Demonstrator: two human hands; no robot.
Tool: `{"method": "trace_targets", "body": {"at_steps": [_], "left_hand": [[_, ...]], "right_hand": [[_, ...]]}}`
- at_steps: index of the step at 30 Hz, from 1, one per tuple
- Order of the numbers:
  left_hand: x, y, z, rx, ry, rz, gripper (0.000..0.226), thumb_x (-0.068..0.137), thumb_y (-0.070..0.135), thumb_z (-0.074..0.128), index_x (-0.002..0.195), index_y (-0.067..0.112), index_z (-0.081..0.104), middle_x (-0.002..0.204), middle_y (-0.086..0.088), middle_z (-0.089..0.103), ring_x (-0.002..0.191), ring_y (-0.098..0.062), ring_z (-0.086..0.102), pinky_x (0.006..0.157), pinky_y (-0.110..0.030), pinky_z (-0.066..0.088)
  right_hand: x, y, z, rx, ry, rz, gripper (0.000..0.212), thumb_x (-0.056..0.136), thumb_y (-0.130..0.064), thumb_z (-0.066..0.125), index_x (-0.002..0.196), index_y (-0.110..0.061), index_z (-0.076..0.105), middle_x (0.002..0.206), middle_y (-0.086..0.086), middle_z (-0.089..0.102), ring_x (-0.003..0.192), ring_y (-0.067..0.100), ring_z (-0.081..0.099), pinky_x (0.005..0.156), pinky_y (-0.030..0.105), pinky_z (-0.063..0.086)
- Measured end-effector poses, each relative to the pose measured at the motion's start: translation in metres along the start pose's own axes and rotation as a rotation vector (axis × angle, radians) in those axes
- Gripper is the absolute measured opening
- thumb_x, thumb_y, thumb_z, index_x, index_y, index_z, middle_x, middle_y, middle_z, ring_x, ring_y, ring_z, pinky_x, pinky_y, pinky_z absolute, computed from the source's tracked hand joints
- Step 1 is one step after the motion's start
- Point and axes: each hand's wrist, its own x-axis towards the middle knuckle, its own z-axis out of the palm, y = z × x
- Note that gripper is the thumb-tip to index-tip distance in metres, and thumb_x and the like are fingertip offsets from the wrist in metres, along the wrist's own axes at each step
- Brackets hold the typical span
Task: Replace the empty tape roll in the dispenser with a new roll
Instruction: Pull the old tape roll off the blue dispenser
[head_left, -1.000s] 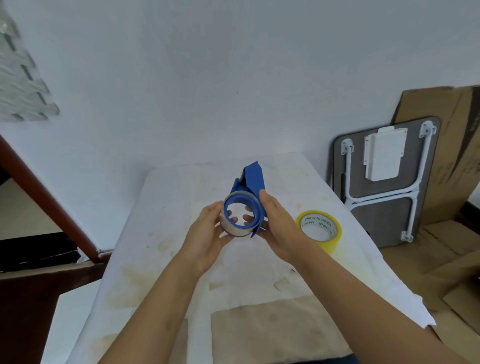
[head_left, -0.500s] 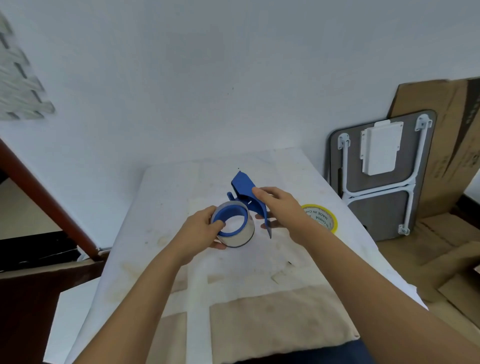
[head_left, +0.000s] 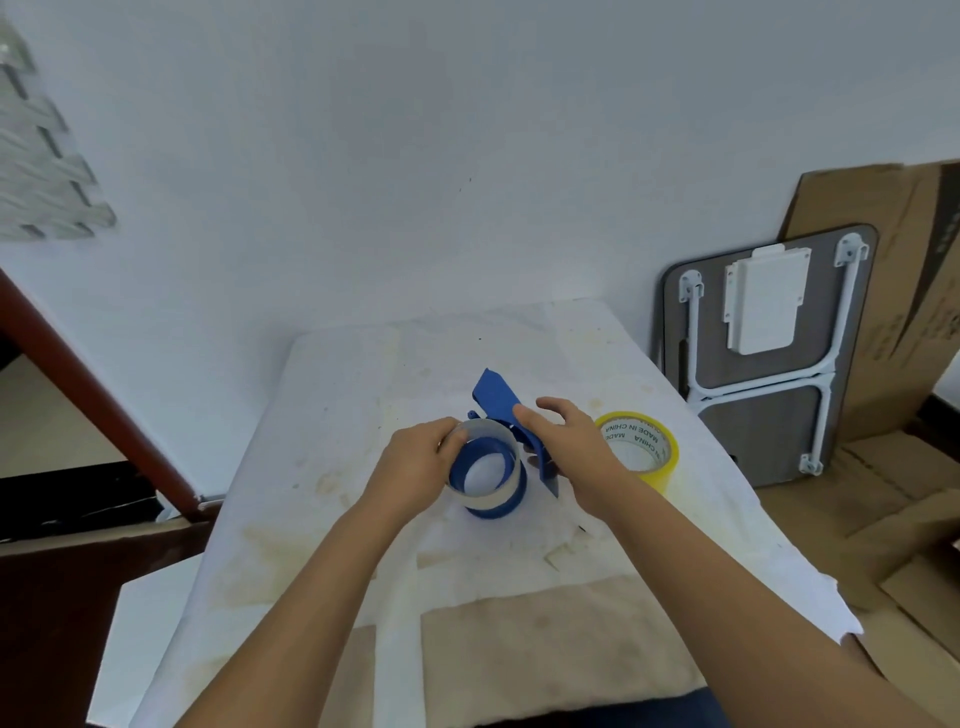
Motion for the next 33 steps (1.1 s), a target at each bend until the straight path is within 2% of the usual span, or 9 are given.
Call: {"method": "trace_targets", "body": {"at_steps": [4, 7, 9, 11, 14, 19, 22, 28, 33], "left_hand": [[0.0, -0.006, 0.0, -0.18, -0.033, -0.036, 0.032, 0.105, 0.031, 0.043, 0.092, 0.013, 0.066, 0.079, 0.002, 0.063, 0.071, -0.016, 0.053, 0.061, -0.022, 0.041], [-0.001, -0.01, -0.003, -0.552, -0.019, -0.167, 0.028, 0.104, 0.031, 0.047, 0.097, 0.017, 0.07, 0.089, 0.004, 0.07, 0.083, -0.014, 0.065, 0.069, -0.021, 0.055], [0.001, -0.015, -0.005, -0.795, 0.042, -0.298, 0.024, 0.104, 0.028, 0.047, 0.099, 0.019, 0.069, 0.101, -0.001, 0.071, 0.095, -0.019, 0.069, 0.075, -0.027, 0.06], [0.006, -0.026, -0.009, -0.872, 0.147, -0.385, 0.024, 0.105, 0.024, 0.045, 0.109, 0.012, 0.066, 0.112, -0.009, 0.07, 0.102, -0.026, 0.069, 0.079, -0.029, 0.059], [0.013, -0.046, -0.018, -0.843, 0.215, -0.445, 0.023, 0.103, 0.018, 0.045, 0.117, 0.009, 0.061, 0.123, -0.015, 0.065, 0.106, -0.027, 0.066, 0.082, -0.029, 0.056], [0.021, -0.072, -0.022, -0.741, 0.197, -0.532, 0.03, 0.096, 0.005, 0.049, 0.124, 0.003, 0.059, 0.127, -0.017, 0.061, 0.105, -0.03, 0.063, 0.083, -0.033, 0.056], [0.024, -0.08, -0.02, -0.704, 0.205, -0.562, 0.035, 0.094, 0.011, 0.054, 0.128, 0.004, 0.058, 0.128, -0.017, 0.061, 0.105, -0.03, 0.066, 0.081, -0.034, 0.058], [0.022, -0.081, -0.022, -0.49, 0.21, -0.583, 0.043, 0.091, 0.027, 0.059, 0.131, 0.011, 0.056, 0.122, -0.014, 0.066, 0.096, -0.031, 0.072, 0.094, -0.043, 0.057], [0.019, -0.08, -0.024, -0.299, 0.201, -0.52, 0.047, 0.096, 0.03, 0.054, 0.139, 0.011, 0.051, 0.129, -0.011, 0.064, 0.114, -0.032, 0.061, 0.094, -0.042, 0.053]], "right_hand": [[-0.001, 0.004, -0.007, 0.051, -0.022, 0.049, 0.059, 0.078, -0.052, 0.071, 0.126, -0.024, 0.054, 0.122, 0.01, 0.065, 0.107, 0.027, 0.066, 0.094, 0.047, 0.056], [-0.001, 0.007, -0.01, 0.14, -0.01, 0.084, 0.043, 0.088, -0.041, 0.066, 0.123, -0.018, 0.056, 0.114, 0.01, 0.068, 0.095, 0.024, 0.068, 0.08, 0.038, 0.061], [-0.001, 0.008, -0.01, 0.167, 0.0, 0.102, 0.037, 0.091, -0.04, 0.063, 0.12, -0.017, 0.057, 0.112, 0.011, 0.068, 0.09, 0.023, 0.067, 0.086, 0.044, 0.06], [0.0, 0.009, -0.009, 0.158, 0.014, 0.1, 0.036, 0.092, -0.04, 0.061, 0.119, -0.017, 0.058, 0.113, 0.012, 0.068, 0.089, 0.024, 0.066, 0.092, 0.053, 0.056], [0.001, 0.009, -0.006, 0.151, 0.019, 0.085, 0.032, 0.091, -0.04, 0.062, 0.114, -0.017, 0.06, 0.114, 0.013, 0.067, 0.09, 0.025, 0.064, 0.093, 0.055, 0.055], [0.004, 0.011, -0.001, 0.145, 0.012, 0.082, 0.028, 0.091, -0.039, 0.062, 0.112, -0.02, 0.061, 0.11, 0.012, 0.069, 0.089, 0.024, 0.063, 0.094, 0.054, 0.055], [0.004, 0.009, 0.002, 0.115, 0.013, 0.073, 0.03, 0.091, -0.04, 0.062, 0.114, -0.02, 0.06, 0.112, 0.011, 0.069, 0.094, 0.026, 0.065, 0.093, 0.05, 0.056], [0.002, 0.007, 0.005, 0.08, 0.02, 0.055, 0.036, 0.089, -0.045, 0.061, 0.117, -0.023, 0.059, 0.113, 0.008, 0.068, 0.105, 0.027, 0.066, 0.084, 0.042, 0.055], [0.002, 0.008, 0.006, 0.069, 0.016, 0.055, 0.035, 0.09, -0.044, 0.061, 0.117, -0.022, 0.058, 0.113, 0.008, 0.067, 0.105, 0.028, 0.065, 0.094, 0.048, 0.055]]}}
